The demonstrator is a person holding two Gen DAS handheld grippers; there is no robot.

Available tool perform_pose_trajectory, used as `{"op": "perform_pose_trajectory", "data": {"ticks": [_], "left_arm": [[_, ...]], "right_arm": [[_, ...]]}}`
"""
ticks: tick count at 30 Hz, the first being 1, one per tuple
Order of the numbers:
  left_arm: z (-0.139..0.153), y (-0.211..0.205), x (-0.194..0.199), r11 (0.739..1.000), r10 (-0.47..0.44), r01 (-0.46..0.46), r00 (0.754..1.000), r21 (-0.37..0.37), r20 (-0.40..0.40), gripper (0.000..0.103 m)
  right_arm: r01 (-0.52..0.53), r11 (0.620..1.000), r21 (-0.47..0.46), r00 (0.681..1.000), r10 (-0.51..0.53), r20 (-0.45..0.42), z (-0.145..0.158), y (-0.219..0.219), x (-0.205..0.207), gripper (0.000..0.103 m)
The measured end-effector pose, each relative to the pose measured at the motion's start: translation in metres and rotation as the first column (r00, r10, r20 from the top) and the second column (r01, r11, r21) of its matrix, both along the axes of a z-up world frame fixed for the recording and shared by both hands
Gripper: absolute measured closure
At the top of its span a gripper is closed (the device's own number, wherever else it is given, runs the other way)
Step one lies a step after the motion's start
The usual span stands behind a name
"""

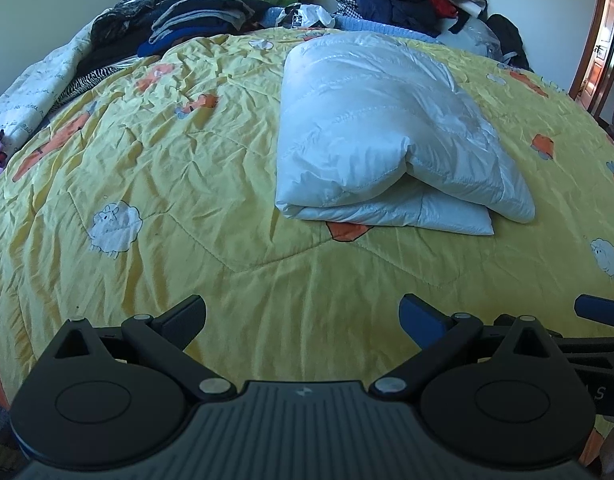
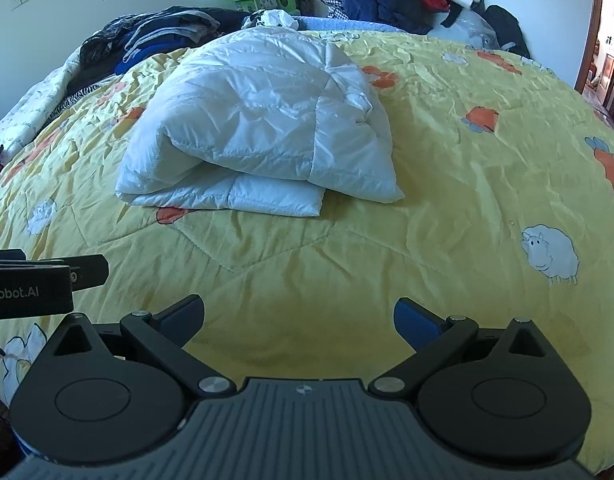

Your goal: Fold small clothes

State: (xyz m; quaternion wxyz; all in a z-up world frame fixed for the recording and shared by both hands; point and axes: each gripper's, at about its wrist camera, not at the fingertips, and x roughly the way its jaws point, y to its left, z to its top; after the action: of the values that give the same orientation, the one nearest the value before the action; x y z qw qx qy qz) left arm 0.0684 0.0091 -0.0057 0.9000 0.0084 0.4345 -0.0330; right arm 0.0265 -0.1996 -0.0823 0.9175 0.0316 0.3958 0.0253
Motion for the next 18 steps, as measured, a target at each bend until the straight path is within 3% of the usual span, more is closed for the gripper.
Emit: {"op": "perform_pose_trajectory", "data": {"ticks": [18], "left_arm": [[-0.0018,-0.0003,0.0026,1.0,0.002,-0.002,1.0,-0.008,-0.01,0.0]], "right_arm": [[-0.01,1.0,-0.008,1.0,0.01,-0.005,-0.0021,0.0026,0.0027,0.001]]}}
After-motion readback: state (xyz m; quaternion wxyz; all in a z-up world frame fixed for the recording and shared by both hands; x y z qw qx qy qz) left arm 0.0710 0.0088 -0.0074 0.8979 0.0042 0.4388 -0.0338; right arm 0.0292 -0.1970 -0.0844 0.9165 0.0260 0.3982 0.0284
